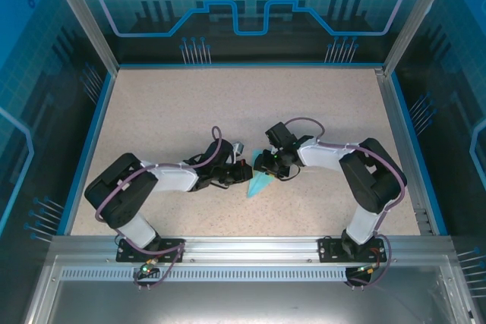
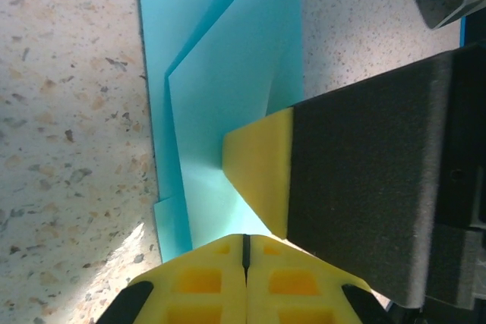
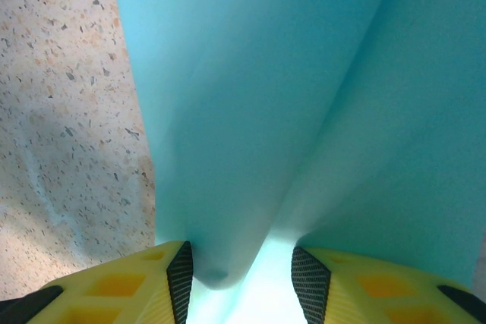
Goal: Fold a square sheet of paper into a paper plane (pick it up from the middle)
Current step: Fourth fold the wing at the center of the table.
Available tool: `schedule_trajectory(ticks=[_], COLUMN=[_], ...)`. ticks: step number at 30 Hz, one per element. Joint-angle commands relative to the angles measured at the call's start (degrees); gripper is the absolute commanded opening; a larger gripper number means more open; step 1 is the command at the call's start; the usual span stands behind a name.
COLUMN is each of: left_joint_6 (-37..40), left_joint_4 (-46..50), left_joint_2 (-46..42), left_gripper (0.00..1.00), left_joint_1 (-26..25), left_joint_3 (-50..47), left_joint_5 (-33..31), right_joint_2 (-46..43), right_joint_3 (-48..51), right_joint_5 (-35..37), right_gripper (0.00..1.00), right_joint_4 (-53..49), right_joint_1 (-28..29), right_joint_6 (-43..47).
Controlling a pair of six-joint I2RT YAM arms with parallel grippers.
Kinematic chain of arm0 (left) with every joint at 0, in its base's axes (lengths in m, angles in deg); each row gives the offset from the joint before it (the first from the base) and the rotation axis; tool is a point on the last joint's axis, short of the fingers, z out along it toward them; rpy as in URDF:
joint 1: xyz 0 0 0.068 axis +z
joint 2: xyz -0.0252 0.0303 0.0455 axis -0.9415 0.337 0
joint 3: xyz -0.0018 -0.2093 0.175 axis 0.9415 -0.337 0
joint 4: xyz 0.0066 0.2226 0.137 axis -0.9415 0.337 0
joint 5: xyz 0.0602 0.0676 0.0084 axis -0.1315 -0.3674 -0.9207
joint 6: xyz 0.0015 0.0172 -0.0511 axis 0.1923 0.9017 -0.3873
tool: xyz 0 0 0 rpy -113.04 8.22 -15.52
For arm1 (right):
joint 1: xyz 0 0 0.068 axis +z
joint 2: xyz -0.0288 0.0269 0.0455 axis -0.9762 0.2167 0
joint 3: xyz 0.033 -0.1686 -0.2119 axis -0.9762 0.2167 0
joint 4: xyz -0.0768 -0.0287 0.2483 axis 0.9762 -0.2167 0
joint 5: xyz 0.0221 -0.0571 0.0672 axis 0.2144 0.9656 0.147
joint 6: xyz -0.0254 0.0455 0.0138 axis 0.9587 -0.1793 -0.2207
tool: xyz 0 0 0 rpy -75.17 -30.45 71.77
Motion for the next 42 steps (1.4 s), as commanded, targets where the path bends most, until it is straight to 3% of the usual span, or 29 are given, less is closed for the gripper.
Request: schedule_trajectory(ticks=[1,29,42], left_joint_6=[0.34,1.06,1.16], left_joint_4=[1.5,4.16,4.84], left_joint_2=[1.32,4.22,4.99], left_gripper=[0.02,0.0,0.0], left_joint_1=[0.48,0.54,0.56], left_joint_3=[1.8,2.18,2.93], left_joint_5=[1.38,0.89,0.98], right_joint_2=[6.81,7.01,5.09], right_joint_3=[3.37,1.31,4.43], right_joint_5=[2.96,1.73,2.59], right_gripper=[0.46,0.5,0.45], right_joint_4=[-5.76,-5.58,-4.43], right_joint_1=[0.49,0.53,0.07], right_joint_6=[0.95,0.74,0.94])
